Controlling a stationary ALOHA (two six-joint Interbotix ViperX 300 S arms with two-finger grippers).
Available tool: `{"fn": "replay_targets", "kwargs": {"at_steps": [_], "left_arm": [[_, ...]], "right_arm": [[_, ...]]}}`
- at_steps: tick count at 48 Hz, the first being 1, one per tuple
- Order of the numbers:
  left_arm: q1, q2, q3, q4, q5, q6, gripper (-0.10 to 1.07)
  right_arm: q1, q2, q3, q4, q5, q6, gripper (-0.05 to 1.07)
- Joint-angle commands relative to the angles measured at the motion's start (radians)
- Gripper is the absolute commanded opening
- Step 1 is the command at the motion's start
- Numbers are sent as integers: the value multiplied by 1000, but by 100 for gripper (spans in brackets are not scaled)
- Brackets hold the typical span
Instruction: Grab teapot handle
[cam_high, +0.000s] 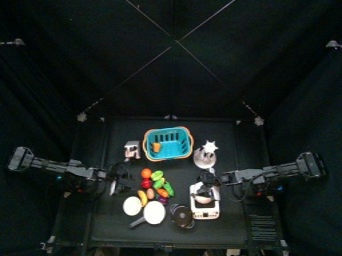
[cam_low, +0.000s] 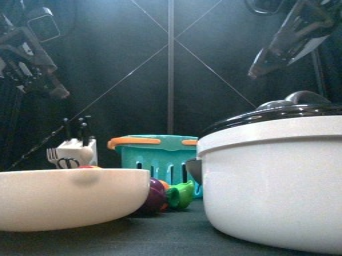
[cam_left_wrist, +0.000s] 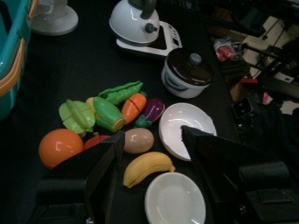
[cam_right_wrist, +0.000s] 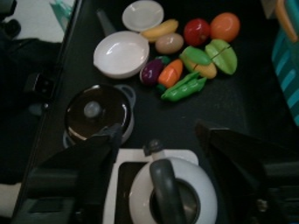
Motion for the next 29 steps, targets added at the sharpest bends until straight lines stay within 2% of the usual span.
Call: {"fn": "replay_targets", "kwargs": {"at_steps": [1,12,29], "left_arm": [[3,3,-14,-5,-9,0,91],[6,3,-11,-6,-11,0,91],[26,3,-8,-8,-12,-2,91]], "right_arm": [[5,-32,5,-5,18,-2,106],[5,-75,54,-43,97,-3,103],[0,-74,106,-51,103,-2,102]]}}
